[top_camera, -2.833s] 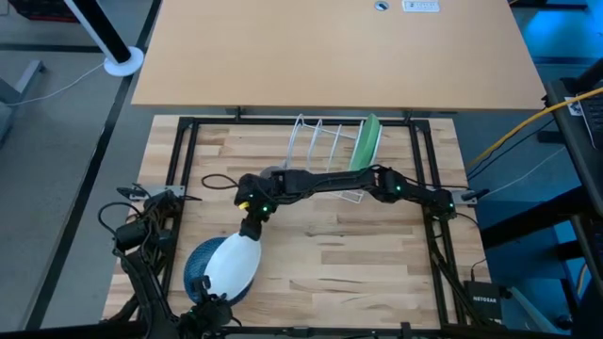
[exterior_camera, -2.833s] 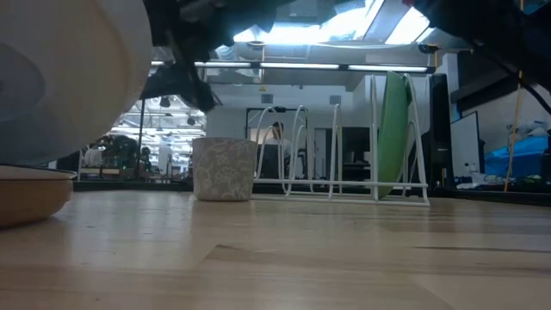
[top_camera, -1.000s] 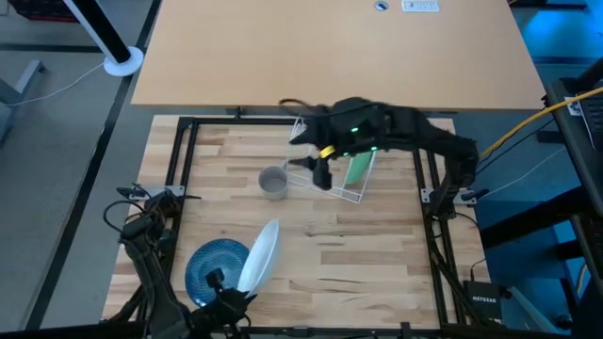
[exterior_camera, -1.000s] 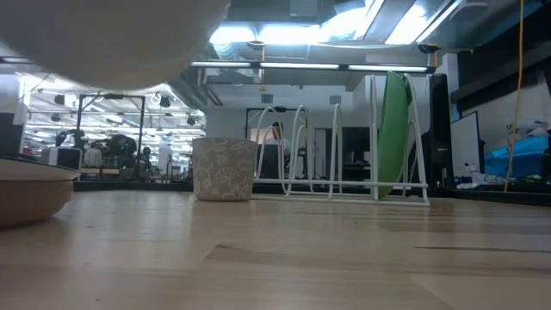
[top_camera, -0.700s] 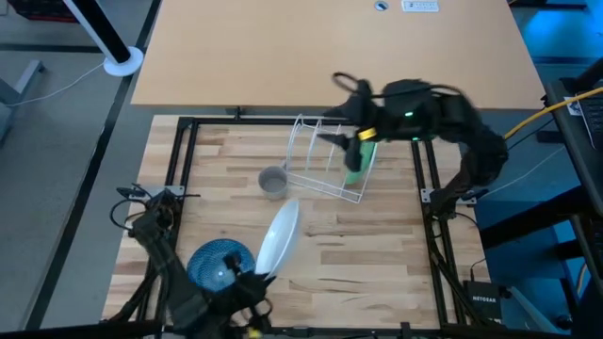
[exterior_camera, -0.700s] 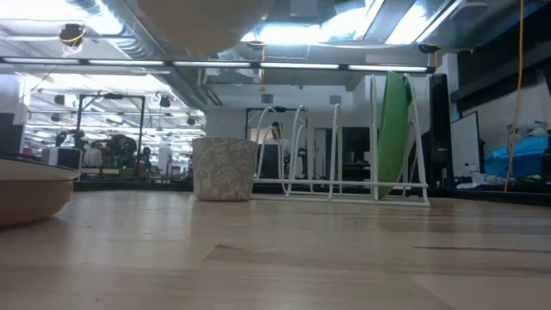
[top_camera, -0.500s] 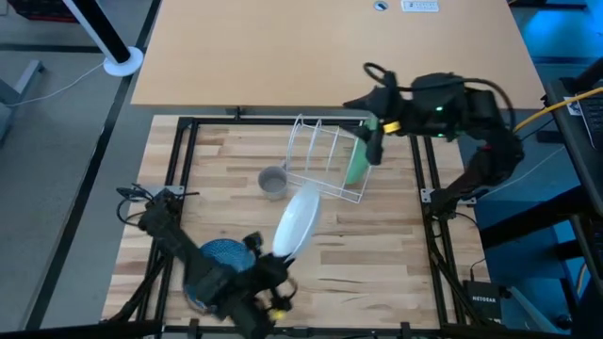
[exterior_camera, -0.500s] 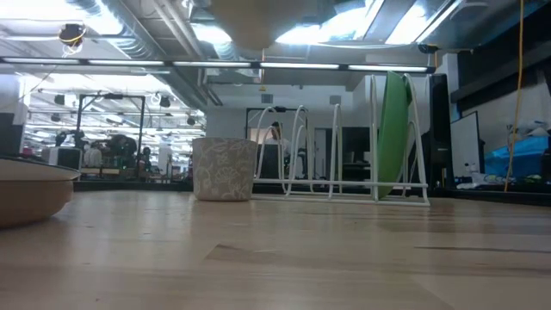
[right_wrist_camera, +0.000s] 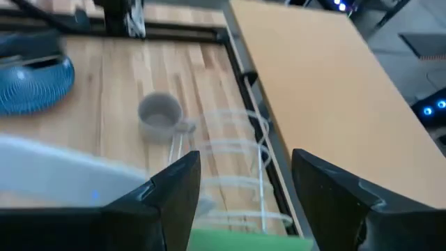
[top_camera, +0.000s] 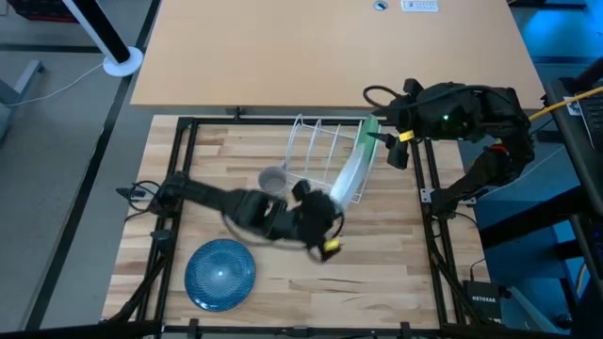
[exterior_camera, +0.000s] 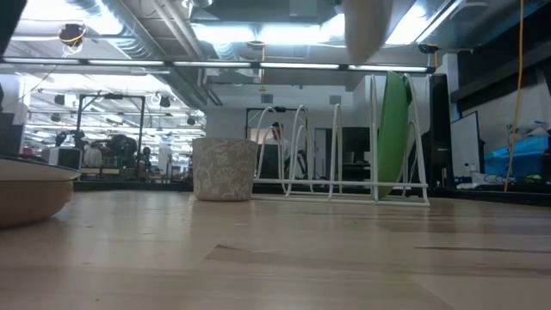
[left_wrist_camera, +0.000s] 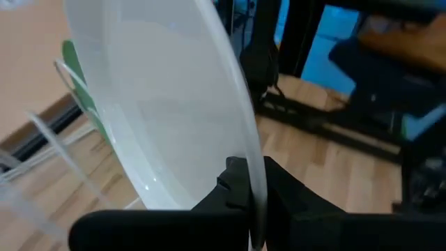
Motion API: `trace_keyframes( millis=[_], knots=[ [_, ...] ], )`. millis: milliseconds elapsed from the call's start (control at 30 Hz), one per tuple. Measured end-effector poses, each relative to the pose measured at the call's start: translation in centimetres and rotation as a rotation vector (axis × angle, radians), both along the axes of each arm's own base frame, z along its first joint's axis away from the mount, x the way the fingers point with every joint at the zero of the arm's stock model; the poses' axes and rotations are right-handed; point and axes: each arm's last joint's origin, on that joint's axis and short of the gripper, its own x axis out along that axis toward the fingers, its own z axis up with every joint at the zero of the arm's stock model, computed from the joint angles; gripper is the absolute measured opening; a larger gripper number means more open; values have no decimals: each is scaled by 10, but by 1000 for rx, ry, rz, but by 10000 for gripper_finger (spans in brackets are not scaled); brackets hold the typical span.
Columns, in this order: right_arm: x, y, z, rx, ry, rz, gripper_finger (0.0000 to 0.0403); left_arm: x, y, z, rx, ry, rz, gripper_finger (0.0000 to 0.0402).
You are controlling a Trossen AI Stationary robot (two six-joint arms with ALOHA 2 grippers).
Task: Sort dishes
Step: Put the white plate in the dish rack
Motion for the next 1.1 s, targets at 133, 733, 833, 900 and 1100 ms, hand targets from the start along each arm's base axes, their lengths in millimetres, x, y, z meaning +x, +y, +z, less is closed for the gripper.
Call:
trace_keyframes(
  millis=[133,733,833,900,1100],
  knots=[
    [-4,0,-4,0,61,0,227,13,37,3,-80,-40,34,0],
    [-4,0,-5,-18,74,15,227,25,129,4,-218,-74,134,0],
    [-4,0,-5,-19,73,15,227,28,139,0,-235,-62,136,0],
    [-4,0,-5,-19,73,15,227,31,146,-6,-246,-46,138,0],
    [-4,0,-5,-18,74,16,227,38,164,-19,-268,-6,138,0]
  ],
)
